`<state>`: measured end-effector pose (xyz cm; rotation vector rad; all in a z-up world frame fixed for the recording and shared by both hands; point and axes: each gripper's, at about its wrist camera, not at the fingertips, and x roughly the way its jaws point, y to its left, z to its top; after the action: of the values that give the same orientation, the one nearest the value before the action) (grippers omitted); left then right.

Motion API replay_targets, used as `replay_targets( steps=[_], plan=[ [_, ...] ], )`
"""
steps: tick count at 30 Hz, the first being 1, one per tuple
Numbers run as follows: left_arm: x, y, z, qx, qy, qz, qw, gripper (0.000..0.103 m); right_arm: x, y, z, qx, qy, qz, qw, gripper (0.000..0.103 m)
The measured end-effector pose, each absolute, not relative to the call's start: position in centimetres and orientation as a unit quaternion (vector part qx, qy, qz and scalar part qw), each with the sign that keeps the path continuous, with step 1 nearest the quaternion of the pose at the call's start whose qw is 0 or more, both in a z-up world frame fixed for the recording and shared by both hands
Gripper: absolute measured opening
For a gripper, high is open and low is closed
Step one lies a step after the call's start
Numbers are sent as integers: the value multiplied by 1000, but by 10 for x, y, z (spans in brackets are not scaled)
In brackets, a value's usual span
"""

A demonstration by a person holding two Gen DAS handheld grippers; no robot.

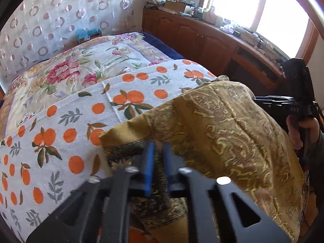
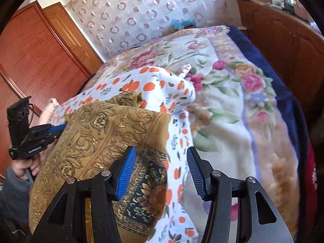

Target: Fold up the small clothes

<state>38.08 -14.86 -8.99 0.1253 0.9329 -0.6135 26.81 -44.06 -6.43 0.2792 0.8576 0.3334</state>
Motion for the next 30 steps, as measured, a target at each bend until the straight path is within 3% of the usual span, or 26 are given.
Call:
replay_targets(
  steps=[3,9,17,18,19,21,30],
  plan=[
    [381,-141,-90,52,443,-299,843,1,268,-443,-71,140,414,176,882,54],
    [365,-133,-79,55,417,-304,854,0,269,-437,-68,129,408,197,882,8],
    [377,-133,-68,79,419,-301,853,3,269,-432,-60,86,389,180,900,5],
    [383,-137,-69,89,421,-299,852,21,269,-432,-61,87,387,178,901,5],
    [386,-139,-70,93,421,-300,851,50,269,-431,-63,87,386,175,901,5],
    [394,-143,-73,95,418,-302,851,66,269,-429,-64,81,383,169,904,5],
    [420,-156,-92,116,432,-325,833,67,274,-424,-67,76,388,177,901,5]
  ],
)
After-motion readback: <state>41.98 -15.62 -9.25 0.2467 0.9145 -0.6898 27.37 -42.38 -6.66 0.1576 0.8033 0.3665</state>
